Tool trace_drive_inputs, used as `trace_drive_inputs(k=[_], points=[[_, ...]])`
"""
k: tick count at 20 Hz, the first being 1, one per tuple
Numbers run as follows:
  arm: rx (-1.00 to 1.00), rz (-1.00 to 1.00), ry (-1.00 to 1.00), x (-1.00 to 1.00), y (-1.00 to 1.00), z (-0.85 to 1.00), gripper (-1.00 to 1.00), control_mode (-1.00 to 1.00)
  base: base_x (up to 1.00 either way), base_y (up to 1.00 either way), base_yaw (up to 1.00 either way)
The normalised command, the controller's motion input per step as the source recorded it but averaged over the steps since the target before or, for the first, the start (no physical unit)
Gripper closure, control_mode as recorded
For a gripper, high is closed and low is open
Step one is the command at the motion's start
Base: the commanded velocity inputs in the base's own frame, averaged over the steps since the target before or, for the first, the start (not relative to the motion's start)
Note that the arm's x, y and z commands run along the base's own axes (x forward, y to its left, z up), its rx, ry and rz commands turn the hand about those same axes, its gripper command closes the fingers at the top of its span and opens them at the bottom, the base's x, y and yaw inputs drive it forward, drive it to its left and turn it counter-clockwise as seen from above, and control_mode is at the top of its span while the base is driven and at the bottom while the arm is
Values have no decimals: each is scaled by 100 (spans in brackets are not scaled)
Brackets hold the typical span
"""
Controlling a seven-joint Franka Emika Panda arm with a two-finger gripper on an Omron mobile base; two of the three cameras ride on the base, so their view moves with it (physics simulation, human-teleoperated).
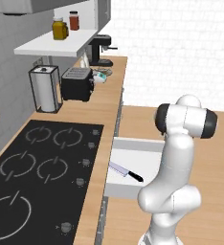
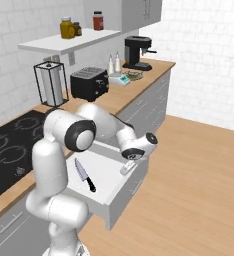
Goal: Pick up the knife from the drawer and place it on the cutting board. Then place the meat from the plate to the cutting board.
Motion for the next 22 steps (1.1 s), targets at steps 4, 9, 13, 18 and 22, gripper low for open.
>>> trace_drive_inputs(k=[4, 9, 13, 18, 22], points=[[-9, -11, -3, -25, -100, -39, -100, -100, 0, 0, 0], [-6, -9, 0, -24, -80, -5, -100, -100, 0, 0, 0], [-8, -4, 1, -4, 22, 93, -100, -100, 0, 0, 0], [-22, 0, 17, 0, 65, 94, -100, -100, 0, 0, 0], [-17, -18, 14, 15, 100, -5, -100, -100, 0, 0, 0]])
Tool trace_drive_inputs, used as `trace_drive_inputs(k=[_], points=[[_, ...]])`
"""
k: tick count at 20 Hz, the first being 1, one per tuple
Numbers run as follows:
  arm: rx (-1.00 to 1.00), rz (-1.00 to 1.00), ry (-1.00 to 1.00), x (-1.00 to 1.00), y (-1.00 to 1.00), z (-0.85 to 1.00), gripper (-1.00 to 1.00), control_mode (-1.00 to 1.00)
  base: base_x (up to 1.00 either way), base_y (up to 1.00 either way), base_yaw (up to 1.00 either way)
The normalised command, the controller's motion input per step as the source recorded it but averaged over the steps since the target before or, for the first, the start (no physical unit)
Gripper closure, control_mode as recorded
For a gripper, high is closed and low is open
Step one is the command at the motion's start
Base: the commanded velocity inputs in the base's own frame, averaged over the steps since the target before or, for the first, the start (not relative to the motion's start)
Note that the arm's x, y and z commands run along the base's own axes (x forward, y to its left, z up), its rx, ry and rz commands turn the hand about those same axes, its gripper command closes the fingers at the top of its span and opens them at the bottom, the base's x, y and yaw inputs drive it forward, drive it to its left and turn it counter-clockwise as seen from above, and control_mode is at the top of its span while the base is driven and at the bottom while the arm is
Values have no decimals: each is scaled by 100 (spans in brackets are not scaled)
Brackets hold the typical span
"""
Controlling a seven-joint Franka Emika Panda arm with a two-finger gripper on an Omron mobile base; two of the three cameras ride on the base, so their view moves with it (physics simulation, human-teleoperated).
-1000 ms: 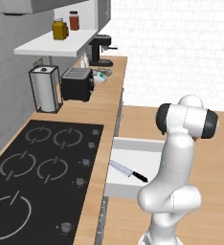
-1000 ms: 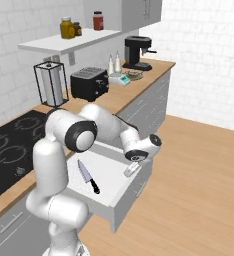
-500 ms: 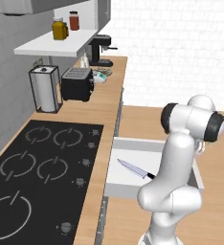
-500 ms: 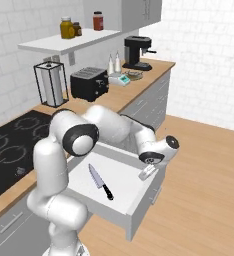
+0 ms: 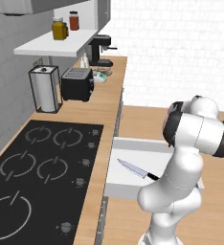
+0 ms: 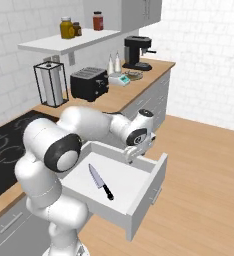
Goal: Pick up the knife from the drawer and place it on the cutting board. Then place the meat from the plate to the cutting board.
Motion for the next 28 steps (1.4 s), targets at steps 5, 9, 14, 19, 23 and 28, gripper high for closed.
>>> trace_drive_inputs(k=[5, 9, 14, 19, 23, 28], points=[[15, -41, 6, 25, 61, -18, -100, -100, 0, 0, 0], [20, -44, 6, 0, 26, -13, -100, -100, 0, 0, 0], [5, -30, 7, -5, 17, -44, -100, -100, 0, 0, 0], [3, -6, 5, -3, 19, -71, -100, -100, 0, 0, 0], [2, 0, 4, -8, 27, -74, -100, -100, 0, 0, 0], [1, 0, 11, 0, 35, -66, -100, -100, 0, 0, 0]])
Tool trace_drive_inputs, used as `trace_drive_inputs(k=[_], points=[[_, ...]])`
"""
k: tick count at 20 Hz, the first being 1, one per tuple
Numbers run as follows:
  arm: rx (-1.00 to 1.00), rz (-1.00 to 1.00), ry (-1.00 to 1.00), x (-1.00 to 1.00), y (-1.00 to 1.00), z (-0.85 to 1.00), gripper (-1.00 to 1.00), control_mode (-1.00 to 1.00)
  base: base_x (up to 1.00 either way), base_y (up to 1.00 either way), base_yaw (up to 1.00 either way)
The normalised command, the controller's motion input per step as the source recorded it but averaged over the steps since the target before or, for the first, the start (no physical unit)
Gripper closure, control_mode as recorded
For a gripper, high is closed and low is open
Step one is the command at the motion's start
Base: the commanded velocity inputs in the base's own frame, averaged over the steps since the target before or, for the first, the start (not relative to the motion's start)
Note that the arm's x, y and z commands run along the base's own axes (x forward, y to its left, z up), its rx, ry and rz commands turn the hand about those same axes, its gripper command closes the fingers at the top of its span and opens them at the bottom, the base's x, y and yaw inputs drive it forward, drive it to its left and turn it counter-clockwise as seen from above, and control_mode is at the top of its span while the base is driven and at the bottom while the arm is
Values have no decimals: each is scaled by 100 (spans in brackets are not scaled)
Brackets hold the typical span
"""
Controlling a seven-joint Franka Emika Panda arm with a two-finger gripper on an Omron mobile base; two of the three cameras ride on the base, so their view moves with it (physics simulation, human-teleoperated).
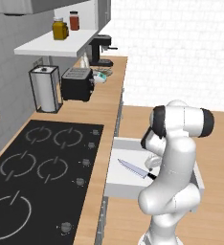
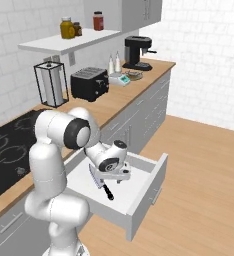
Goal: Pick up the knife from the drawer and place it on the cutting board. Then place the meat from the plate to the cutting board.
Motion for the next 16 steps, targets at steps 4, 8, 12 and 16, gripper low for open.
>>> trace_drive_inputs(k=[4, 8, 12, 16], points=[[1, 1, 27, 2, 0, -13, -100, -100, 0, 0, 0], [3, 0, 15, 11, 0, -35, -100, -100, 0, 0, 0], [0, 1, 7, 13, 0, -40, -100, -100, 0, 0, 0], [0, 2, 0, 3, 0, -42, -100, -100, 0, 0, 0]])
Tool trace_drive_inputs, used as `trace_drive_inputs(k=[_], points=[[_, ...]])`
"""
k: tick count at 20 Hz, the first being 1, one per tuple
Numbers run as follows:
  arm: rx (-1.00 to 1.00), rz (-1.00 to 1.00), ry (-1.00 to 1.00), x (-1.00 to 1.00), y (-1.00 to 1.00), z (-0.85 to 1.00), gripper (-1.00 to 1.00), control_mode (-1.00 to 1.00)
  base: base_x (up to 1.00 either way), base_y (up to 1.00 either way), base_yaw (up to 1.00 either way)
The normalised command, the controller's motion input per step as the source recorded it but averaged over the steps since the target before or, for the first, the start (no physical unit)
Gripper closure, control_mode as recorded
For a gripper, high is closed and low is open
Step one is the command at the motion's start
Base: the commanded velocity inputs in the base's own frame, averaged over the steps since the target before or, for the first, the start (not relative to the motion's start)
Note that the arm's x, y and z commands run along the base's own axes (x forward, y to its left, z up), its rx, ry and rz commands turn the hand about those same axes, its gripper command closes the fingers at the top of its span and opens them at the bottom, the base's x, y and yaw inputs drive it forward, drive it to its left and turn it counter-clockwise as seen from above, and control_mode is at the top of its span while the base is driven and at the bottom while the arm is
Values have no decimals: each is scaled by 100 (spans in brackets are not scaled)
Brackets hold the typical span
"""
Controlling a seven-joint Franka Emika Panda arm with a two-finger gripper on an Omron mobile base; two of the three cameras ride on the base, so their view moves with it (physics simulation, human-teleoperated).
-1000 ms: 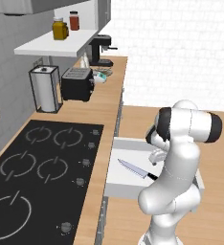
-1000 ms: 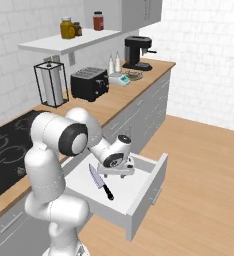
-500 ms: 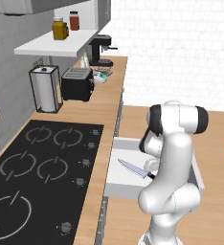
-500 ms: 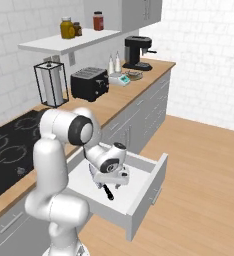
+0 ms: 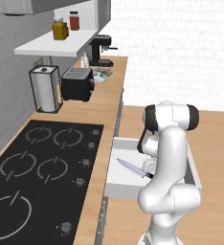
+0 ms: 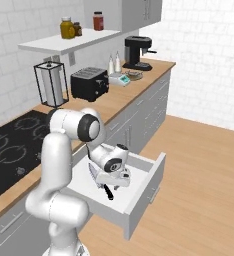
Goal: Pick up the knife from the drawer and place it on the cutting board. Then place the meat from the plate to the cutting board.
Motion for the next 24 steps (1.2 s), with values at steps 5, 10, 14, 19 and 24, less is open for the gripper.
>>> trace_drive_inputs(k=[5, 10, 14, 19, 24], points=[[0, 1, -2, 0, 0, -42, -100, -100, 0, 0, 0], [2, 0, -8, -4, -3, -24, -100, -100, 0, 0, 0], [0, 0, -1, -6, 0, -2, -100, -100, 0, 0, 0], [-6, 0, 1, 0, 20, 6, -100, -100, 0, 0, 0], [-2, 0, 0, 0, 3, -1, -100, -100, 0, 0, 0]])
